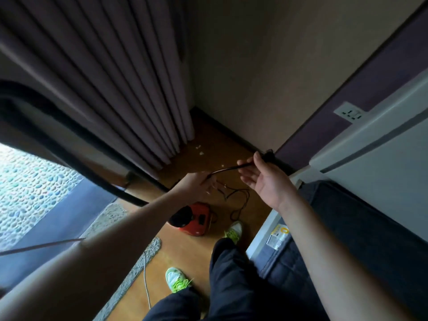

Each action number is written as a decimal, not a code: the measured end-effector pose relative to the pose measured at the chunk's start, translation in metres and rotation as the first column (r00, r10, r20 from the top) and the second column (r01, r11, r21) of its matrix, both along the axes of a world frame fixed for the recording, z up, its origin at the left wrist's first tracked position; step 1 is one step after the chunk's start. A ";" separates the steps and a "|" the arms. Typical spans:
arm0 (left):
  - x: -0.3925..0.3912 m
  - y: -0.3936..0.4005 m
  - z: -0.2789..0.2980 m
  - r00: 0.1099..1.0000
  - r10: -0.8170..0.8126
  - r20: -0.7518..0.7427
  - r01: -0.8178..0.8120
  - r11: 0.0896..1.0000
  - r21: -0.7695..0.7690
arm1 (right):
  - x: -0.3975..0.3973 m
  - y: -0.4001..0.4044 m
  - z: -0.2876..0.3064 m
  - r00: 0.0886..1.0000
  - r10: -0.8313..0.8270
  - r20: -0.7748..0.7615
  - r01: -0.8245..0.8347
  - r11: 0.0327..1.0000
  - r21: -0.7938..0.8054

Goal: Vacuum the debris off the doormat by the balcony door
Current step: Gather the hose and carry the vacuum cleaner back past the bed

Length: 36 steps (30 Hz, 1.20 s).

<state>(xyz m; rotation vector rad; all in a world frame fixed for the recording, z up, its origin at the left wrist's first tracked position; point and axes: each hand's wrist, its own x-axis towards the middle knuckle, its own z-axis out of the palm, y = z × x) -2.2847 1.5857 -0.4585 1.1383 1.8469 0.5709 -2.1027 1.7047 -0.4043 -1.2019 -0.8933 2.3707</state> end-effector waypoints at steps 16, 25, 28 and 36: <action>-0.017 -0.218 0.099 0.926 0.298 0.230 -0.351 0.904 0.243 | -0.086 -0.175 0.093 0.989 0.128 -0.073 -0.118 0.985 0.126; -0.051 -0.224 0.164 0.867 0.382 0.319 -0.486 0.788 0.379 | -0.092 -0.258 0.040 0.430 0.731 0.529 -0.895 0.272 0.353; -0.068 -0.229 0.188 0.815 0.429 0.389 -0.573 0.692 0.439 | -0.089 -0.245 0.013 0.262 0.629 0.732 -0.953 0.049 0.300; -0.115 -0.260 0.180 0.582 0.590 0.559 -0.813 0.434 0.388 | -0.057 -0.178 -0.021 0.032 0.178 0.983 -0.980 -0.190 0.067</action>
